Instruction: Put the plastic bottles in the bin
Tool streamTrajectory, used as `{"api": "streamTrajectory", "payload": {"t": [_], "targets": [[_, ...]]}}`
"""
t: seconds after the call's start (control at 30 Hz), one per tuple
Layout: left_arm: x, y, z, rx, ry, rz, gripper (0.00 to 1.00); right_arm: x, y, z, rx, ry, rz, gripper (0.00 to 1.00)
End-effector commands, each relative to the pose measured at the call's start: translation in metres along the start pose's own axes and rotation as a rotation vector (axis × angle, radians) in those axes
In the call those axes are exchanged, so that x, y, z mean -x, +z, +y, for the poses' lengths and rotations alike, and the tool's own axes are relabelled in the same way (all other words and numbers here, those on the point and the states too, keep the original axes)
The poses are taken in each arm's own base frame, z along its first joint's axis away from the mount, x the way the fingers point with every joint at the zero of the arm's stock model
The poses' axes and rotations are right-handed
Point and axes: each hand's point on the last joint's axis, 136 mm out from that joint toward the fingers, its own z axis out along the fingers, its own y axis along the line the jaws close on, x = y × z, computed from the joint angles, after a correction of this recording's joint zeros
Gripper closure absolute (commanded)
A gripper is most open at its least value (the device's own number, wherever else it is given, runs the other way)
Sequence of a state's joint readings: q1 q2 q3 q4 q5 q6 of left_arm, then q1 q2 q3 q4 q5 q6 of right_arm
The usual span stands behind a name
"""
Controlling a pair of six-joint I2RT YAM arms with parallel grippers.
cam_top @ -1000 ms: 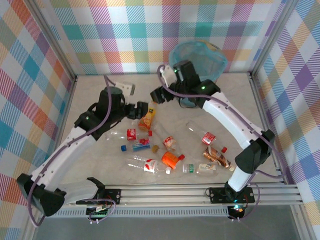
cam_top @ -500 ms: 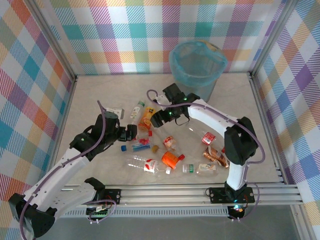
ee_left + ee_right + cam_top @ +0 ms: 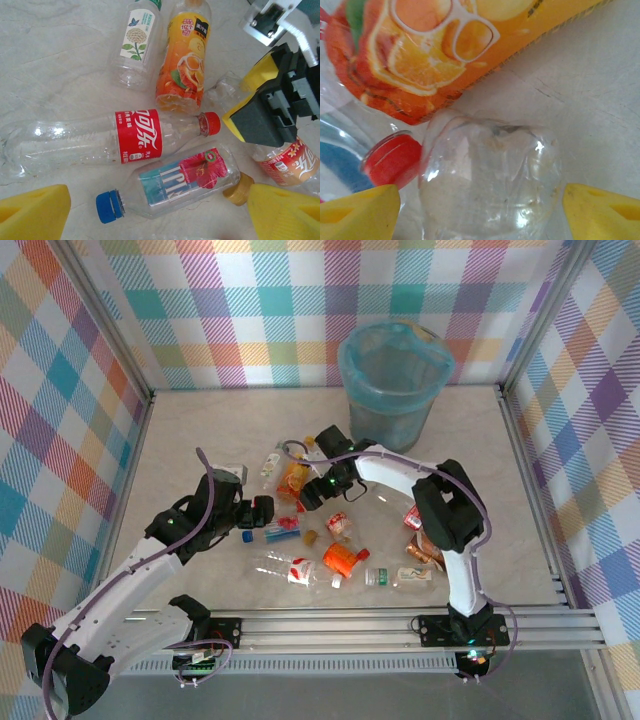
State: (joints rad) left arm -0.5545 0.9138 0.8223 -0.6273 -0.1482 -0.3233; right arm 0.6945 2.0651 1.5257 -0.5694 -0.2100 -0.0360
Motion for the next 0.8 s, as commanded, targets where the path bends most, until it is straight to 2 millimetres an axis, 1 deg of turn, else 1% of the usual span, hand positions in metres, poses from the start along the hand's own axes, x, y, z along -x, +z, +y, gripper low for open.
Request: {"api": "streamTrajectory", "payload": {"t": [0.0, 0.2, 0.23, 0.33, 0.43, 0.5, 0.6, 0.7, 0.77], "targets": [[-0.003, -0.003, 0.001, 0.002, -0.008, 0.001, 0.09, -0.001, 0.006, 0.0, -0.007, -0.035, 0.022, 0.16], [-0.002, -0.003, 0.0, 0.003, -0.008, 0.005, 0.09, -0.005, 0.011, -0.002, -0.013, -0.037, 0.049, 0.22], [-0.002, -0.003, 0.0, 0.004, -0.007, 0.007, 0.09, -0.005, 0.011, -0.003, -0.014, -0.037, 0.053, 0.24], [0.001, -0.004, 0.0, 0.007, -0.004, 0.005, 0.09, -0.006, 0.008, -0.004, -0.026, -0.038, 0.061, 0.35], [0.008, -0.008, -0.001, 0.008, 0.002, -0.01, 0.09, -0.003, -0.003, -0.002, -0.037, -0.047, 0.045, 0.42], [0.015, -0.012, -0.003, 0.008, 0.01, -0.028, 0.09, 0.002, -0.015, 0.0, -0.045, -0.053, 0.024, 0.44], [0.029, -0.018, -0.005, 0.012, 0.027, -0.059, 0.09, 0.012, -0.037, 0.005, -0.056, -0.065, -0.018, 0.47], [0.047, -0.024, -0.01, 0.009, 0.046, -0.095, 0.09, 0.024, -0.065, 0.011, -0.076, -0.078, -0.067, 0.47], [0.062, -0.029, -0.016, 0.003, 0.067, -0.126, 0.09, 0.036, -0.091, 0.017, -0.09, -0.093, -0.122, 0.47]]}}
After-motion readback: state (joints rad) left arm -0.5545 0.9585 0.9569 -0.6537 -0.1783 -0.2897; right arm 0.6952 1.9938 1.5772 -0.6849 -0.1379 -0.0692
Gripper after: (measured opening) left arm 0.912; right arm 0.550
